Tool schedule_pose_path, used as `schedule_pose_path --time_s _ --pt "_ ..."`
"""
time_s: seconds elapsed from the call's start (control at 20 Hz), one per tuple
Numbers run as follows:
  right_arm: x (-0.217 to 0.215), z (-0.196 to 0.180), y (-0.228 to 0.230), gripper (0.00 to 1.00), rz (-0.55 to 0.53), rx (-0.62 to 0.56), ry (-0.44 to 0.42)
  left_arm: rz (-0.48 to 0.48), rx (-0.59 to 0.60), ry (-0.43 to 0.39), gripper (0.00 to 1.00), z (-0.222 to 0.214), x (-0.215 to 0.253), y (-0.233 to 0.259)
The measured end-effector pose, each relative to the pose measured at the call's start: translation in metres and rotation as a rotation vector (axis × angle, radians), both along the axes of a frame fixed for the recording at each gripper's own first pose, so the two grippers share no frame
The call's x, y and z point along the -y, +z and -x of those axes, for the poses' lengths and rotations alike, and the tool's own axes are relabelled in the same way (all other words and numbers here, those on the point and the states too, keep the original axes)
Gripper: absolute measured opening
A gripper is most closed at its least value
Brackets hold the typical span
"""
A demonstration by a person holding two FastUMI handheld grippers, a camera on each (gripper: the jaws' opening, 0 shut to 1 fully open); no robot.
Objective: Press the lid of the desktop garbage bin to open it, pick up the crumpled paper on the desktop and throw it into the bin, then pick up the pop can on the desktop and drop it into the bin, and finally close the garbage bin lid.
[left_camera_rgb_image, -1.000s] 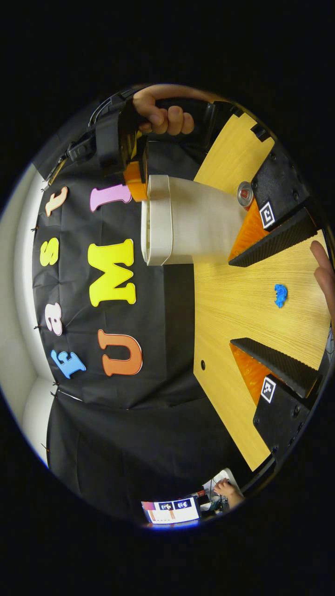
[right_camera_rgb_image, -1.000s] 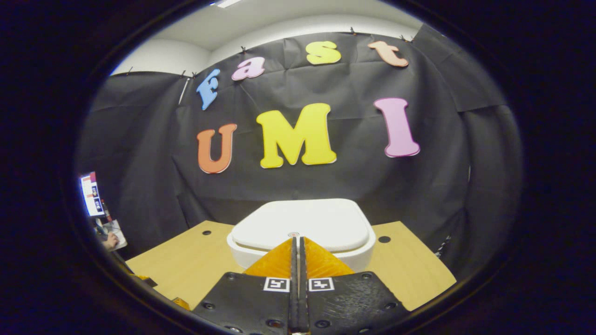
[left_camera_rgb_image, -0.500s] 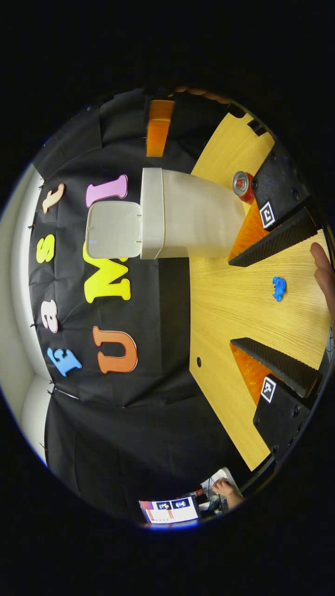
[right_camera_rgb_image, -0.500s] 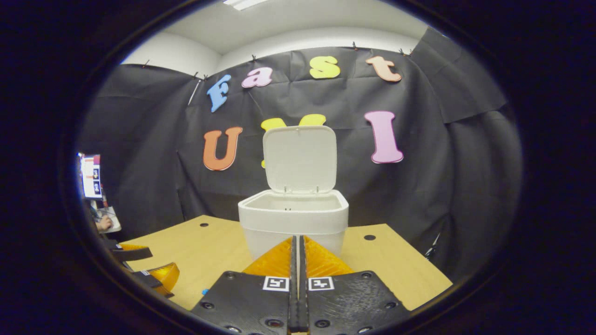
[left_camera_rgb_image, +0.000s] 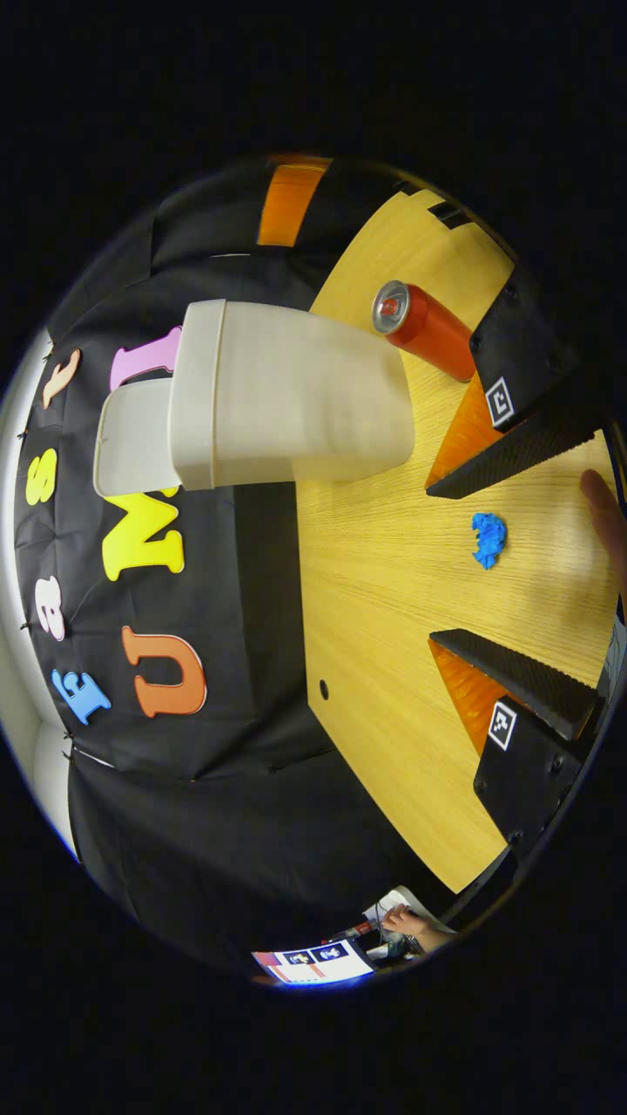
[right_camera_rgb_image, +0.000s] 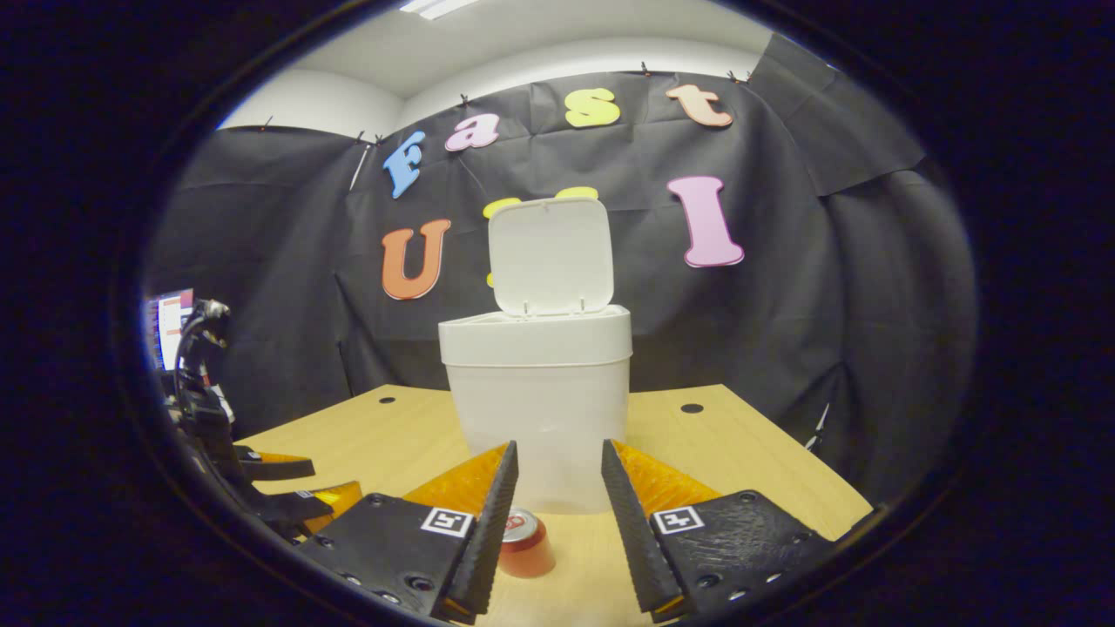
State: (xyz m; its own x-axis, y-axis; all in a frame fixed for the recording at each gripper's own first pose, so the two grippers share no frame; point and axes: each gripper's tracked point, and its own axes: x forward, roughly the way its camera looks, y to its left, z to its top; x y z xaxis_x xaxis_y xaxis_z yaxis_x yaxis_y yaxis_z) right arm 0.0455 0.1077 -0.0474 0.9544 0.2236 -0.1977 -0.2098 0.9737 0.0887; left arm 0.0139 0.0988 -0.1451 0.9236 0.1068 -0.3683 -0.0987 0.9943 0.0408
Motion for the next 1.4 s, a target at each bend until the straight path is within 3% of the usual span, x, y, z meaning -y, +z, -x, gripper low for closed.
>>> schedule_pose_path --time_s 0.05,0.1,0.2,0.3,0.4,0.55,0.7,0.75,0.8,0.9,1.1,1.4 --pt "-0.005 0.000 -0.003 0.64 0.019 0.010 0.015 0.022 -0.033 -0.014 0.97 -0.001 0.003 -0.011" --pt "-0.007 0.000 -0.006 0.77 0.050 0.015 0.019 0.036 -0.061 -0.024 0.96 -0.001 0.005 -0.020" --pt "-0.006 -0.004 -0.016 0.91 0.114 0.014 0.010 0.035 -0.095 -0.029 0.95 -0.004 0.005 -0.033" --pt "-0.009 -0.007 -0.028 0.96 0.140 -0.010 0.008 -0.005 -0.097 -0.023 0.92 -0.006 0.001 -0.039" --pt "-0.016 -0.008 -0.041 0.98 0.112 -0.060 0.009 0.024 -0.121 -0.052 0.84 -0.007 0.008 -0.048" --pt "-0.032 -0.006 -0.058 0.96 0.065 -0.134 -0.010 0.074 -0.152 -0.048 0.80 -0.012 0.010 -0.063" --pt "-0.031 -0.007 -0.073 0.96 0.183 -0.139 -0.089 0.119 -0.190 -0.045 0.75 -0.010 0.006 -0.075" --pt "-0.034 -0.006 -0.082 0.96 0.200 -0.158 -0.084 0.136 -0.220 -0.044 0.79 -0.007 0.004 -0.083" --pt "-0.038 -0.005 -0.090 0.95 0.189 -0.194 -0.073 0.122 -0.200 -0.044 0.70 -0.008 0.002 -0.077" --pt "-0.037 -0.005 -0.089 0.99 0.112 -0.224 -0.082 0.095 -0.197 -0.041 0.66 -0.008 0.003 -0.079" --pt "-0.018 -0.008 -0.081 0.97 0.143 -0.202 -0.153 0.087 -0.187 -0.060 0.63 -0.008 0.003 -0.080" --pt "-0.018 -0.006 -0.081 0.97 0.114 -0.213 -0.149 0.088 -0.175 -0.068 0.52 -0.007 -0.003 -0.080"
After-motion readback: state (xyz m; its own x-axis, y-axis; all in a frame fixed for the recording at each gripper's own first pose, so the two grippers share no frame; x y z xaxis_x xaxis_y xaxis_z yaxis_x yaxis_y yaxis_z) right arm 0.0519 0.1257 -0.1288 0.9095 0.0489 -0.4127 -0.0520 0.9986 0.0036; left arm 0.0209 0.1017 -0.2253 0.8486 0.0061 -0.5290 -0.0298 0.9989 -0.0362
